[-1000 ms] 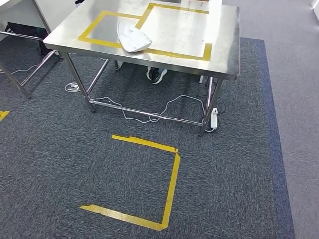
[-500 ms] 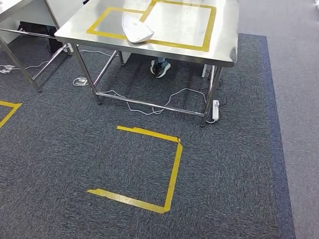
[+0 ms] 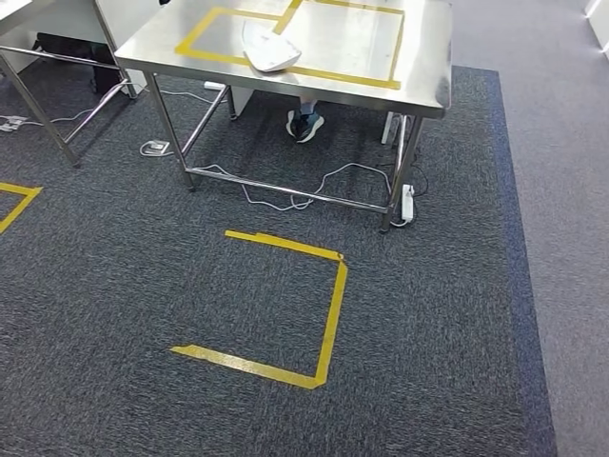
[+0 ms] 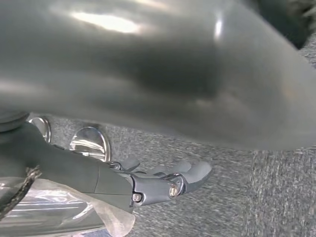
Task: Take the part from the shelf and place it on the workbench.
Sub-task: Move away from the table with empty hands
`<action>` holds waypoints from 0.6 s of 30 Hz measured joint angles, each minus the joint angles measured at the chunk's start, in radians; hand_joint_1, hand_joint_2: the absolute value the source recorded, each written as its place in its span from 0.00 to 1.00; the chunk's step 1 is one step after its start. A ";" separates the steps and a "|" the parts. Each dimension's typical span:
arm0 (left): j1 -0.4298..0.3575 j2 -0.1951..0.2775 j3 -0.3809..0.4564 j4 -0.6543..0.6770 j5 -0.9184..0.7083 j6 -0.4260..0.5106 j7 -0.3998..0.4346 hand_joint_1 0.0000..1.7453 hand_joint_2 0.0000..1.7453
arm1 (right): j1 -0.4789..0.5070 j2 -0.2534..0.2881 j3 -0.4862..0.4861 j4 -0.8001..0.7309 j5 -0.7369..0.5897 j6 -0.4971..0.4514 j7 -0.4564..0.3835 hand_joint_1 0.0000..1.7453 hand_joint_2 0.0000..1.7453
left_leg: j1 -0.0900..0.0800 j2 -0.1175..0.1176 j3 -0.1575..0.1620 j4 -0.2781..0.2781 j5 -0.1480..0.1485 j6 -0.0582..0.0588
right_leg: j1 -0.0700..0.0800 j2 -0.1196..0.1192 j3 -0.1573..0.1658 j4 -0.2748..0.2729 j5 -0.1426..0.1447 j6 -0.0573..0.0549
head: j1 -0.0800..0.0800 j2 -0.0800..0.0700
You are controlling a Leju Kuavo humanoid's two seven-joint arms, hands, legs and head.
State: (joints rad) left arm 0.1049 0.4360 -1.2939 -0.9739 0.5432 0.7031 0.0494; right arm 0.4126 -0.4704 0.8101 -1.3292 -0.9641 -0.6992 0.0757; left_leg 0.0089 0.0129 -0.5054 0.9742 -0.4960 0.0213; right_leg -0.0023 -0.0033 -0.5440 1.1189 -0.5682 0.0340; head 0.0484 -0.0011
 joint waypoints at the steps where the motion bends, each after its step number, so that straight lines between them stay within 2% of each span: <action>1: 0.000 0.000 0.003 0.000 0.000 0.000 0.000 0.00 0.00 | -0.001 0.000 0.001 0.000 0.000 0.000 0.000 0.00 0.00 | -0.002 0.000 -0.003 0.002 0.004 -0.004 | 0.001 0.000 0.046 -0.075 0.018 -0.004 | 0.000 0.000; 2: 0.000 0.000 0.006 0.000 0.000 0.000 0.000 0.00 0.00 | -0.002 -0.001 0.001 0.000 0.000 0.000 0.000 0.00 0.00 | -0.003 0.000 -0.007 0.004 0.008 -0.008 | 0.003 0.000 0.077 -0.130 0.025 -0.009 | 0.000 0.000; 3: 0.000 0.000 0.007 0.000 -0.001 0.000 0.001 0.00 0.00 | -0.003 -0.002 0.001 0.000 0.000 0.000 -0.001 0.00 0.00 | -0.005 0.000 -0.012 0.006 0.012 -0.014 | 0.004 0.000 0.090 -0.160 0.024 -0.013 | -0.001 0.000; 6: 0.003 0.002 0.010 0.000 -0.010 0.000 0.005 0.00 0.00 | 0.000 -0.004 0.002 0.001 -0.002 0.000 -0.001 0.00 0.00 | -0.005 -0.002 -0.022 0.014 0.013 -0.031 | 0.003 0.000 0.084 -0.172 0.029 -0.029 | -0.002 0.000; 7: 0.005 0.002 0.012 0.000 -0.015 0.000 0.008 0.00 0.00 | 0.001 -0.004 0.003 0.001 -0.004 0.000 -0.001 0.00 0.00 | -0.005 -0.003 -0.030 0.035 -0.005 -0.035 | 0.001 -0.001 0.082 -0.175 0.034 -0.036 | -0.003 0.000; 8: 0.008 0.003 0.014 0.000 -0.018 0.000 0.011 0.00 0.00 | 0.000 -0.004 0.004 0.001 -0.005 0.000 -0.001 0.00 0.00 | -0.004 -0.005 -0.047 0.078 -0.037 -0.040 | 0.000 -0.003 0.079 -0.177 0.040 -0.042 | -0.005 0.000; 10: 0.012 0.004 0.016 -0.001 -0.021 0.000 0.013 0.00 0.00 | 0.000 -0.004 0.006 0.002 -0.006 0.000 -0.001 0.00 0.00 | -0.002 -0.006 -0.097 0.213 -0.116 -0.046 | 0.001 -0.007 0.072 -0.176 0.044 -0.049 | -0.007 0.000; 11: 0.014 0.004 0.016 -0.001 -0.021 0.000 0.015 0.00 0.00 | 0.000 -0.004 0.007 0.002 -0.007 0.000 -0.001 0.00 0.00 | -0.002 -0.007 -0.117 0.272 -0.141 -0.048 | 0.002 -0.008 0.069 -0.173 0.045 -0.050 | -0.007 0.000; 12: 0.017 0.004 0.016 -0.001 -0.021 0.000 0.016 0.00 0.00 | 0.000 -0.004 0.008 0.002 -0.007 0.000 -0.001 0.00 0.00 | -0.002 -0.007 -0.121 0.298 -0.146 -0.049 | 0.004 -0.008 0.065 -0.170 0.046 -0.051 | -0.007 0.000; 13: 0.019 0.004 0.017 -0.001 -0.020 0.000 0.017 0.00 0.00 | 0.000 -0.004 0.010 0.003 -0.008 0.000 -0.001 0.00 0.00 | -0.002 -0.007 -0.107 0.285 -0.131 -0.048 | 0.005 -0.009 0.063 -0.166 0.046 -0.051 | -0.007 0.000; 14: 0.021 0.005 0.018 -0.002 -0.020 0.000 0.019 0.00 0.00 | 0.000 -0.004 0.012 0.004 -0.008 0.000 -0.001 0.00 0.00 | -0.002 -0.007 -0.078 0.236 -0.100 -0.046 | 0.006 -0.009 0.061 -0.162 0.046 -0.050 | -0.007 0.000; 16: 0.024 0.008 0.023 -0.004 -0.021 0.000 0.022 0.00 0.00 | -0.001 -0.004 0.014 0.004 -0.011 0.000 -0.001 0.00 0.00 | -0.004 -0.007 -0.007 0.098 -0.041 -0.038 | 0.009 -0.008 0.061 -0.153 0.044 -0.048 | -0.008 0.000; 17: 0.025 0.010 0.026 -0.007 -0.023 0.000 0.023 0.00 0.00 | -0.002 -0.004 0.014 0.004 -0.013 0.000 -0.002 0.00 0.00 | -0.005 -0.007 0.015 0.048 -0.028 -0.032 | 0.011 -0.008 0.059 -0.148 0.044 -0.044 | -0.007 0.000; 18: 0.025 0.011 0.030 -0.009 -0.025 0.000 0.026 0.00 0.00 | -0.003 -0.004 0.015 0.004 -0.014 0.000 -0.003 0.00 0.00 | -0.007 -0.007 0.023 0.022 -0.024 -0.027 | 0.012 -0.008 0.056 -0.144 0.045 -0.040 | -0.007 0.000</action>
State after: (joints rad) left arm 0.1301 0.4470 -1.2642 -0.9833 0.5183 0.7032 0.0754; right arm 0.4099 -0.4748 0.8248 -1.3248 -0.9784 -0.6992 0.0723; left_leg 0.0020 0.0062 -0.4824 0.9964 -0.5197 -0.0058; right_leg 0.0098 -0.0116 -0.4882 0.9753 -0.5232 -0.0062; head 0.0412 -0.0011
